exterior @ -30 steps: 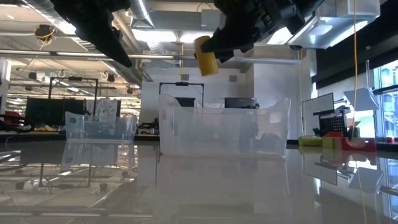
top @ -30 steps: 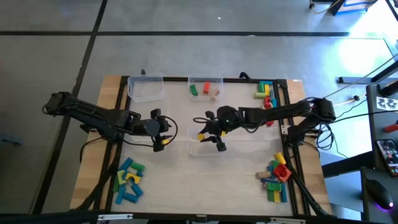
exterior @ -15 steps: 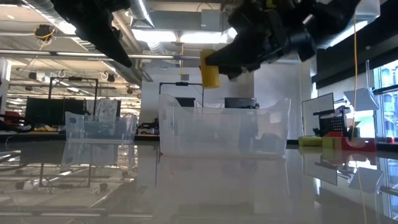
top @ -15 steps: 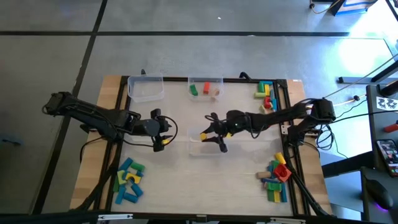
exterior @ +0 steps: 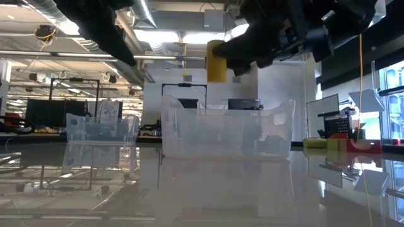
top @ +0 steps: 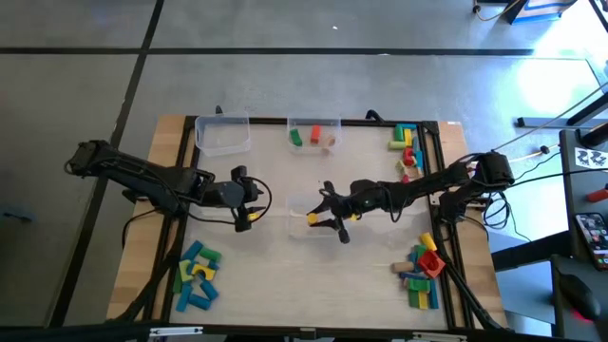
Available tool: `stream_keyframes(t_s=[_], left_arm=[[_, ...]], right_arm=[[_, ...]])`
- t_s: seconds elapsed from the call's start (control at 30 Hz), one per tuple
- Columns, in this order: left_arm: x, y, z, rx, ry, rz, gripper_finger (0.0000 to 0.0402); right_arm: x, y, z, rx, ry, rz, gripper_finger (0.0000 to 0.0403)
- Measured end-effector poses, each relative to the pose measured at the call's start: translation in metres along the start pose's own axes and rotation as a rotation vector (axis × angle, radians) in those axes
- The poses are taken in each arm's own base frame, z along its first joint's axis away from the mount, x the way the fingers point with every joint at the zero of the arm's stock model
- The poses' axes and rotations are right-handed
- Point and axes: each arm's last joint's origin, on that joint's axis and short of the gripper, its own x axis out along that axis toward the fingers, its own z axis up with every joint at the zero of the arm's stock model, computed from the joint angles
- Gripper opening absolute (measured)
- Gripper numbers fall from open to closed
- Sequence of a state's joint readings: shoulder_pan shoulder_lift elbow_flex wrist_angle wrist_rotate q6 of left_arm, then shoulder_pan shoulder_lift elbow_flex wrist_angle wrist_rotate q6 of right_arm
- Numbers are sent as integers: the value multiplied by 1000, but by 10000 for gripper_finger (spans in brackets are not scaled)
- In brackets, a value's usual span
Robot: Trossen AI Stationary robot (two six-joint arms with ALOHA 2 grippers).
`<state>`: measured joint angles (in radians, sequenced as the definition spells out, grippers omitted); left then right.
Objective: Sort blocks by size
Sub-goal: Put the yellow cylindrical block into the bottom transparent bin, then put the red arch block into the top right transparent bin
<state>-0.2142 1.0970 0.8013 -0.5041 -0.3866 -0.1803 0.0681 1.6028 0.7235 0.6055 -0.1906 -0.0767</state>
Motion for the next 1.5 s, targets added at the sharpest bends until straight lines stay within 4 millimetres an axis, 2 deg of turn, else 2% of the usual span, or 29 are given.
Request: stream_keyframes(t_s=[0.23,0.37,0.57,0.73,0.87,1.07,1.3,1.5], left_arm=[[0,0,0,0,0,0,210],[0,0,0,0,0,0,210],[0,0,0,-2,0,0,210],[0,0,0,-2,1,0,210],[0,0,0,-3,1,0,210],[0,0,0,-5,3,1,210],[0,0,-1,-11,8,1,210],[0,0,-1,-15,8,1,210]], right_arm=[[-1,-6,-11,12,128,-184,167],[-2,-5,-14,38,155,-182,190],[-2,-5,-14,36,156,-182,197],[-10,-5,0,37,143,-183,199],[-25,-4,18,38,181,-199,199],[-56,-3,37,69,257,-324,199],[-95,-1,46,103,350,-506,200],[-119,1,44,130,425,-629,200]])
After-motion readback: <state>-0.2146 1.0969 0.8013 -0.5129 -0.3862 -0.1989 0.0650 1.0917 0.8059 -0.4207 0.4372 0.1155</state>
